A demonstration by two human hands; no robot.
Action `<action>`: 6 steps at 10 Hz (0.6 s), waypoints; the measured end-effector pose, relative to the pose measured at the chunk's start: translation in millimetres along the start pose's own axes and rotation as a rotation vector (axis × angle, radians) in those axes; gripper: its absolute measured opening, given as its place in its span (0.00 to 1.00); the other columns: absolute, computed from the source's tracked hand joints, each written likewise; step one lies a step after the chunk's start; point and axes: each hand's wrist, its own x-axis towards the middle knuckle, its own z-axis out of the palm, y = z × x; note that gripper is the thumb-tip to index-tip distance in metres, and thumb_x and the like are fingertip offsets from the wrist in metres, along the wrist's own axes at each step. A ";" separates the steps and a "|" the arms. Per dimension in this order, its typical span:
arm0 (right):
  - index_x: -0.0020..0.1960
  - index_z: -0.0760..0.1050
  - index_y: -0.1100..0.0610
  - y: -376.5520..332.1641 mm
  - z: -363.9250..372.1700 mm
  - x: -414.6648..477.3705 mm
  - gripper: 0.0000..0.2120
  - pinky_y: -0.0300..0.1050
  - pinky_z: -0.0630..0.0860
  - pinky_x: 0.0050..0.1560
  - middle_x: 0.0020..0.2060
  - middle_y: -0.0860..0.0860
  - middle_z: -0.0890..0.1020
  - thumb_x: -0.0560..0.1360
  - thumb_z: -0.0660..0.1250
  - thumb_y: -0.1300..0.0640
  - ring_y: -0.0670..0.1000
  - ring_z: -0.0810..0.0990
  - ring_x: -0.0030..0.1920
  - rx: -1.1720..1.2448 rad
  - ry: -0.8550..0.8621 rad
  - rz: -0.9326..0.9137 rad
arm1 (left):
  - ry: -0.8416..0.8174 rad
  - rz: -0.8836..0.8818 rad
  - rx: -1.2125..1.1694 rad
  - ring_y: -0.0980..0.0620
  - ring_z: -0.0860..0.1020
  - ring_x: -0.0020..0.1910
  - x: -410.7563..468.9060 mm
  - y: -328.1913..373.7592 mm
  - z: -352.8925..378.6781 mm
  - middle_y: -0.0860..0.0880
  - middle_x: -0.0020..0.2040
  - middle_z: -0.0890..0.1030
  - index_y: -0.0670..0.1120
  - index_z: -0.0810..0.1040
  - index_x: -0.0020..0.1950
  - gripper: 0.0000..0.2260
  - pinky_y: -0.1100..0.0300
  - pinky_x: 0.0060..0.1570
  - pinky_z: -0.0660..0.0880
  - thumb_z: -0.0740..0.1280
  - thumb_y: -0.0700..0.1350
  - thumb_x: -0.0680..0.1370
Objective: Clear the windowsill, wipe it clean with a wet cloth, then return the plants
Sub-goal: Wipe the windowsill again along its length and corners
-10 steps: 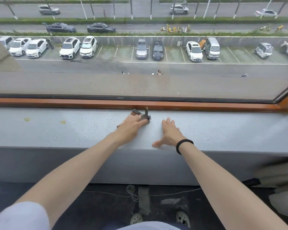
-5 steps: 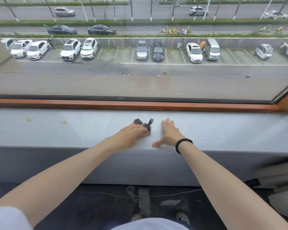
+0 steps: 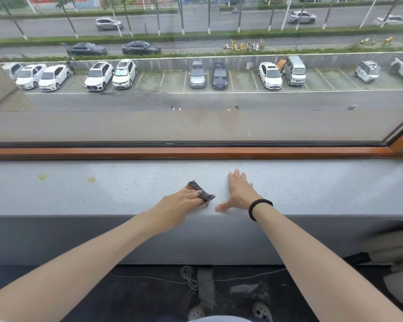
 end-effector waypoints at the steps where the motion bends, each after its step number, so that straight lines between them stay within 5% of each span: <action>1: 0.77 0.40 0.61 -0.8 0.7 0.9 0.60 0.59 0.46 0.74 0.76 0.57 0.40 0.64 0.77 0.43 0.57 0.38 0.76 0.001 -0.003 0.005 | 0.020 -0.129 -0.015 0.49 0.68 0.63 30.6 -12.9 -13.1 0.50 0.60 0.72 0.46 0.71 0.64 0.24 0.50 0.47 0.75 0.55 0.28 0.72; 2: 0.77 0.40 0.61 0.7 1.0 -0.2 0.60 0.58 0.45 0.74 0.76 0.56 0.39 0.64 0.77 0.43 0.57 0.38 0.76 0.015 0.004 0.003 | 0.003 -0.239 0.047 0.44 0.71 0.59 57.3 -1.6 -32.2 0.45 0.56 0.73 0.42 0.73 0.58 0.17 0.52 0.44 0.70 0.53 0.30 0.74; 3: 0.77 0.39 0.60 2.3 1.2 -0.9 0.60 0.58 0.44 0.74 0.76 0.56 0.39 0.64 0.77 0.43 0.57 0.37 0.76 0.017 0.003 -0.001 | -0.016 -0.169 0.164 0.44 0.71 0.59 40.0 9.9 -23.5 0.46 0.59 0.73 0.43 0.72 0.61 0.19 0.57 0.44 0.65 0.54 0.30 0.75; 4: 0.77 0.39 0.61 1.4 0.1 0.4 0.59 0.59 0.44 0.74 0.76 0.56 0.39 0.64 0.76 0.43 0.57 0.38 0.76 0.000 -0.005 -0.001 | -0.062 -0.167 0.049 0.49 0.69 0.65 9.2 -2.9 -15.4 0.50 0.62 0.72 0.47 0.72 0.64 0.25 0.53 0.48 0.74 0.56 0.30 0.71; 6: 0.77 0.39 0.61 -0.6 -1.7 -1.1 0.59 0.58 0.44 0.74 0.76 0.56 0.38 0.65 0.76 0.42 0.57 0.37 0.76 -0.006 -0.015 0.008 | -0.046 -0.254 0.071 0.45 0.72 0.59 45.3 -19.3 -30.1 0.46 0.58 0.72 0.45 0.72 0.63 0.22 0.52 0.44 0.71 0.53 0.30 0.73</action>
